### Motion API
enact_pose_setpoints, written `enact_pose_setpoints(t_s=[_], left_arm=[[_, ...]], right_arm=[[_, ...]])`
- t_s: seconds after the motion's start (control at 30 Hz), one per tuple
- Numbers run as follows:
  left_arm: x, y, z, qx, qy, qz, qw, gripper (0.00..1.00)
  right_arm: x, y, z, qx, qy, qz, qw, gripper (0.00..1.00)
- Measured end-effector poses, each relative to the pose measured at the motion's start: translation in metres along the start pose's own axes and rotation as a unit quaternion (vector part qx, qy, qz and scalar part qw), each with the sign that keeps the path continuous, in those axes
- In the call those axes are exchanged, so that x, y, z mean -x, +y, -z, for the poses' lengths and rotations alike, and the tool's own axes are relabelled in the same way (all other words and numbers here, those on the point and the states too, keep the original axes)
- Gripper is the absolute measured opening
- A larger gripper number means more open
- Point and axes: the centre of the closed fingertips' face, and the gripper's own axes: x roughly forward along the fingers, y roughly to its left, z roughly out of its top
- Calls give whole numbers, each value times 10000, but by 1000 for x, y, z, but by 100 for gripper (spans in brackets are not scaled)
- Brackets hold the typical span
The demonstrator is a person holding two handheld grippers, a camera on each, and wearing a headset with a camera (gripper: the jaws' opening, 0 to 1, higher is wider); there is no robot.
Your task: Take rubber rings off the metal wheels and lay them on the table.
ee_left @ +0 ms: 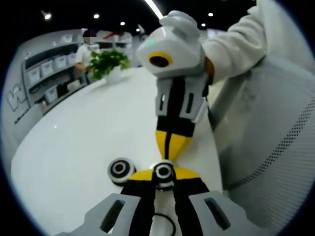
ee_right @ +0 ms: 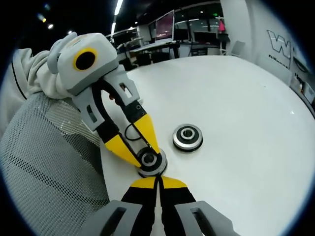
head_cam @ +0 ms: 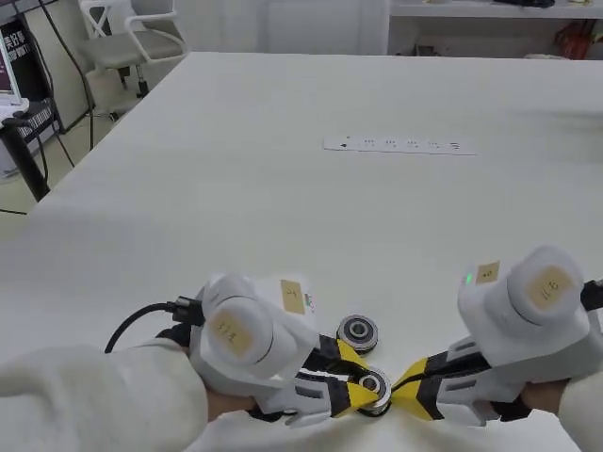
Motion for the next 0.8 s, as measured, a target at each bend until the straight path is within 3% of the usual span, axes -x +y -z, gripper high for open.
enact_pose_setpoints(t_s=[0.13, 0.27, 0.33, 0.37, 0.43, 0.53, 0.8], left_arm=[[0, 0, 0, 6, 0, -6, 10000, 14], [0, 0, 1, 5, -2, -10, 10000, 14], [1, 1, 1, 10, -1, -18, 10000, 14], [1, 1, 1, 20, 1, -29, 10000, 14], [1, 2, 1, 44, 0, -47, 10000, 14], [0, 2, 1, 35, 10, -50, 10000, 14], [0, 2, 2, 4, -12, -40, 10000, 14]], right_arm=[[3, -1, -1, -595, -105, -53, 9982, 0], [8, -3, -4, -834, -218, -64, 9963, 0], [8, -4, -6, -1120, -333, -132, 9931, 0], [9, -4, -13, -1372, -567, -217, 9887, 0], [11, -3, -12, -1617, -578, -294, 9847, 0], [11, 0, -13, -1518, -549, -273, 9865, 0], [10, 7, -17, -1566, -572, -354, 9854, 0]])
